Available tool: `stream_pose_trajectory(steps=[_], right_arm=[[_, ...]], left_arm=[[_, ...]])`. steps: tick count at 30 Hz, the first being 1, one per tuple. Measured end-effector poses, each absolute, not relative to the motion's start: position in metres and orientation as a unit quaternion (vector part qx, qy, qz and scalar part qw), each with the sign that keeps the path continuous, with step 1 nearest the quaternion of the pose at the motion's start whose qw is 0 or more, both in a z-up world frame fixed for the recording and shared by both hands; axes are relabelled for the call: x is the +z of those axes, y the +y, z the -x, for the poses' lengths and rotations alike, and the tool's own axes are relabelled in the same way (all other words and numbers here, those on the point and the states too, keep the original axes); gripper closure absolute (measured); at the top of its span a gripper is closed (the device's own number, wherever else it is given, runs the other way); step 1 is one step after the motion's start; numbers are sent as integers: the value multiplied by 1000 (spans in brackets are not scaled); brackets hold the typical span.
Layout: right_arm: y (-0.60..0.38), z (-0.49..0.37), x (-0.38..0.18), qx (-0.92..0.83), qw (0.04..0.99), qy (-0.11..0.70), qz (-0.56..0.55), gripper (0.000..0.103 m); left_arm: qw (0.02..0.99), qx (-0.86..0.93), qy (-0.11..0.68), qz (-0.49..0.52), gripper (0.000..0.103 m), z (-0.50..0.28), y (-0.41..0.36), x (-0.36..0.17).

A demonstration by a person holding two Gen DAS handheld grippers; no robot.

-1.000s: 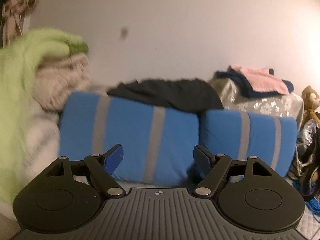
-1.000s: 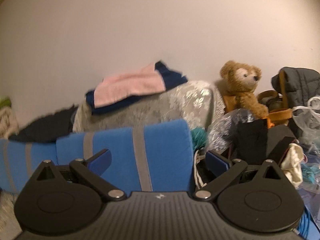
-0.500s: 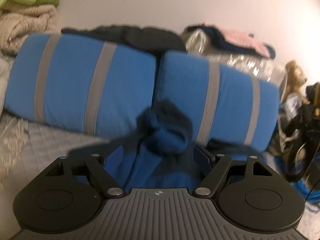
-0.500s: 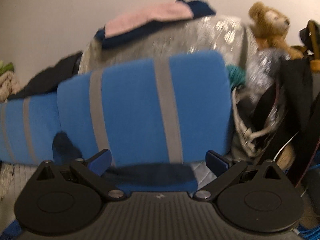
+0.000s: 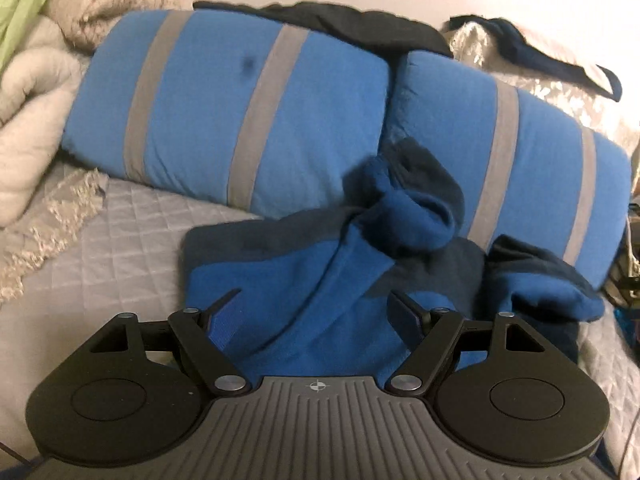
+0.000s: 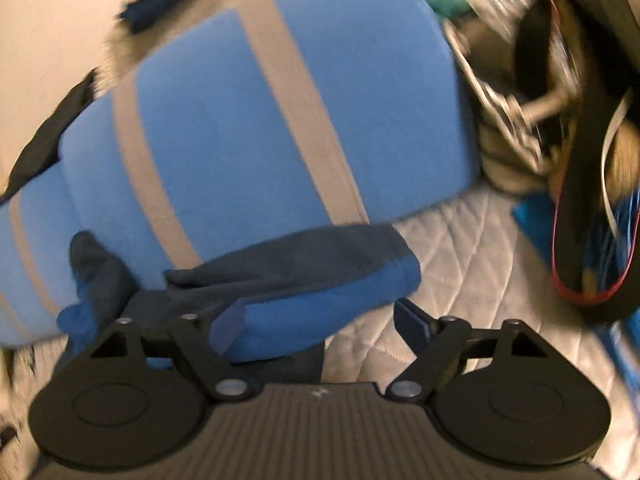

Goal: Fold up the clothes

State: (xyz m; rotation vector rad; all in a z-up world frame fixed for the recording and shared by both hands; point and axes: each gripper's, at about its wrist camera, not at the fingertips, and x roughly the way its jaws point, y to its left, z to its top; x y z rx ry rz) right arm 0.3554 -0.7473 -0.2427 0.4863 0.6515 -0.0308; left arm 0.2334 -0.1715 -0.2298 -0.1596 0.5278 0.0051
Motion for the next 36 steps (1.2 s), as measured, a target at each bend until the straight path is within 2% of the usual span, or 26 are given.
stream_pose_trajectory(steps=[5, 12, 13, 15, 16, 17, 19, 27, 31, 36], right_arm=[[-762, -368, -274, -33, 892, 317, -320, 38], [-775, -391, -310, -42, 850, 306, -426, 43], [-777, -395, -314, -43, 845, 304, -439, 46], [-780, -399, -322, -49, 834, 294, -464, 73], [-779, -401, -322, -54, 837, 287, -462, 93], [-775, -402, -316, -63, 849, 281, -442, 98], [-766, -403, -303, -78, 873, 270, -398, 98], [-689, -404, -199, -47, 964, 236, -111, 98], [-636, -396, -166, -33, 974, 218, 52, 98], [-574, -379, -147, 14, 966, 182, 185, 98]], left_arm=[[959, 1, 272, 83, 26, -233, -169, -231], [952, -5, 294, 88, 26, -252, -180, -242], [951, -7, 298, 89, 26, -253, -180, -243], [950, -9, 300, 86, 26, -254, -181, -244], [950, -10, 301, 85, 26, -253, -181, -244], [950, -9, 302, 83, 26, -253, -182, -244], [949, -7, 304, 79, 26, -254, -182, -244], [948, -13, 304, 93, 26, -251, -177, -244], [947, -13, 303, 105, 26, -251, -173, -243], [946, -13, 301, 117, 26, -251, -169, -243]])
